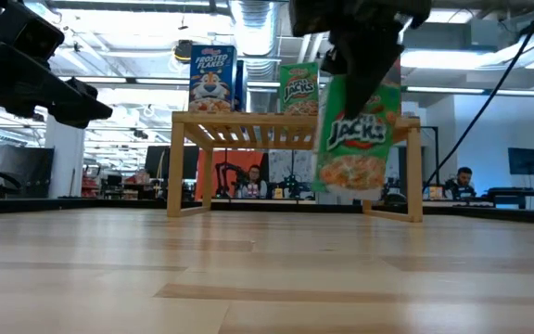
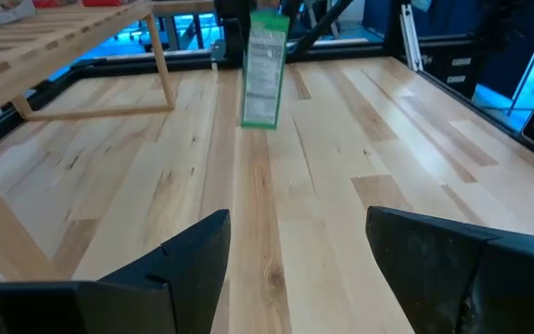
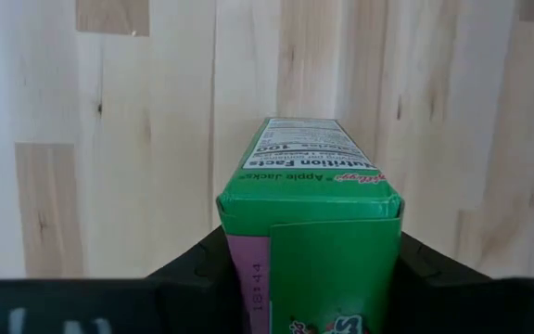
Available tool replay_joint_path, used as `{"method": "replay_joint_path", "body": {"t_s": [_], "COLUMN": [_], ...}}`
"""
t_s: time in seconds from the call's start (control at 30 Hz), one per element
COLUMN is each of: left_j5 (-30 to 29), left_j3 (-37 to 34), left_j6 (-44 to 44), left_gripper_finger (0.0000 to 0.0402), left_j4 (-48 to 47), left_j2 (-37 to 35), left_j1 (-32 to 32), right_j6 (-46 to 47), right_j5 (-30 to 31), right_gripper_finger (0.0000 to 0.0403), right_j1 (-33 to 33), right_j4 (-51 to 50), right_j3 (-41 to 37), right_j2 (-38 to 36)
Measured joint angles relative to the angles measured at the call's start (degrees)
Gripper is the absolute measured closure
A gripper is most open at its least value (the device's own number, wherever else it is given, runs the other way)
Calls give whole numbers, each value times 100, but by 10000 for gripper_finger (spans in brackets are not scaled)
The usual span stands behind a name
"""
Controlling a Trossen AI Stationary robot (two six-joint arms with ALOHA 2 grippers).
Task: Stack cereal on shelf
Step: Put the green cereal box on the shelf aligned with the other green cereal boxes
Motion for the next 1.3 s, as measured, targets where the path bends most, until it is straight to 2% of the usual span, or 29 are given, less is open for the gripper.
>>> {"method": "replay_joint_path", "body": {"t_s": [0.67,1.03,1.3], "left_j5": [-2,-2,-2], "left_j3": [0,0,0], "left_j6": [0,0,0], "left_gripper_finger": [158,158,158], "left_j4": [2,2,2], "left_j2": [2,2,2], "left_j1": [0,0,0], "right_j6": [-161,-322,-419], "right_j5": [241,318,298], "right_gripper_finger": [224,192,182], "right_j1": [-96,-131,-129], "right_j4": [414,478,474], "right_j3": [-6,-6,-18], "right_j2": [178,178,312]}}
